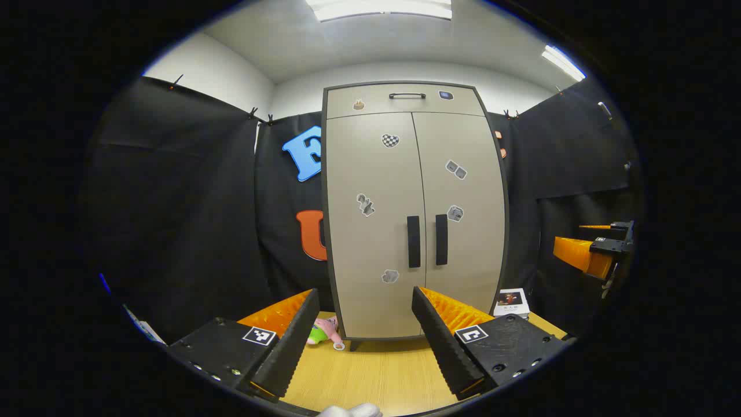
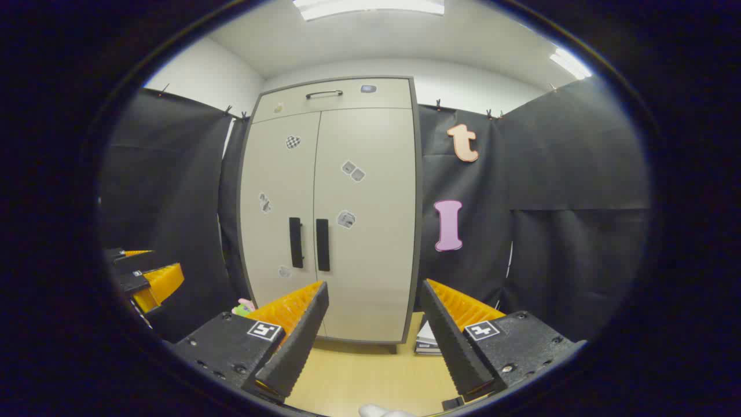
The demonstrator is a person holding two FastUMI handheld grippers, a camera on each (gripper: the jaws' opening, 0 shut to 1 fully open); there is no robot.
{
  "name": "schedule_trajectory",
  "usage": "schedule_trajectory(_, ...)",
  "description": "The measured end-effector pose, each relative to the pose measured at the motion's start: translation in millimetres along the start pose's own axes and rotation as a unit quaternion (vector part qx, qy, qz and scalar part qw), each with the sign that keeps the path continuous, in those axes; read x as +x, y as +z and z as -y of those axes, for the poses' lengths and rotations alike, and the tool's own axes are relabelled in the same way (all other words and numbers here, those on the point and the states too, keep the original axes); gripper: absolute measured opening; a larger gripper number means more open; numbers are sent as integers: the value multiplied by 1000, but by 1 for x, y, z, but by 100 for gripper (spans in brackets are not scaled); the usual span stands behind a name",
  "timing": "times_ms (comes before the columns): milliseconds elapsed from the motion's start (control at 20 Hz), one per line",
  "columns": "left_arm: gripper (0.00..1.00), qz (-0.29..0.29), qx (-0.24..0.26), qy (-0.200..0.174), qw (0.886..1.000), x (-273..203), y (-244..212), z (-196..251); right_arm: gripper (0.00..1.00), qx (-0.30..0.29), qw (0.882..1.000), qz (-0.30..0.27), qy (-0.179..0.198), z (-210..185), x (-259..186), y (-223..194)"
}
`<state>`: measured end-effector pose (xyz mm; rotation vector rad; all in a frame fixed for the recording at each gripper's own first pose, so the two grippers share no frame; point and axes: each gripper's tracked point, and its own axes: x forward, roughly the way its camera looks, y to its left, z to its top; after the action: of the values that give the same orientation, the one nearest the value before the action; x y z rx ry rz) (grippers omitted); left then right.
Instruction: Open the right door of the double-door shoe cabinet with the right hand, and open the left door with the left hand.
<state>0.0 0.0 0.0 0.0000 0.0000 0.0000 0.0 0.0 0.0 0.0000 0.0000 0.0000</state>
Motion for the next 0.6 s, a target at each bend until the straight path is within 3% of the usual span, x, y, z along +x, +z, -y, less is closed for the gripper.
schedule_trajectory(600,96,1,1,1,1000,-3,1,-5,100,-6,1000,7,8,-4,-1,3)
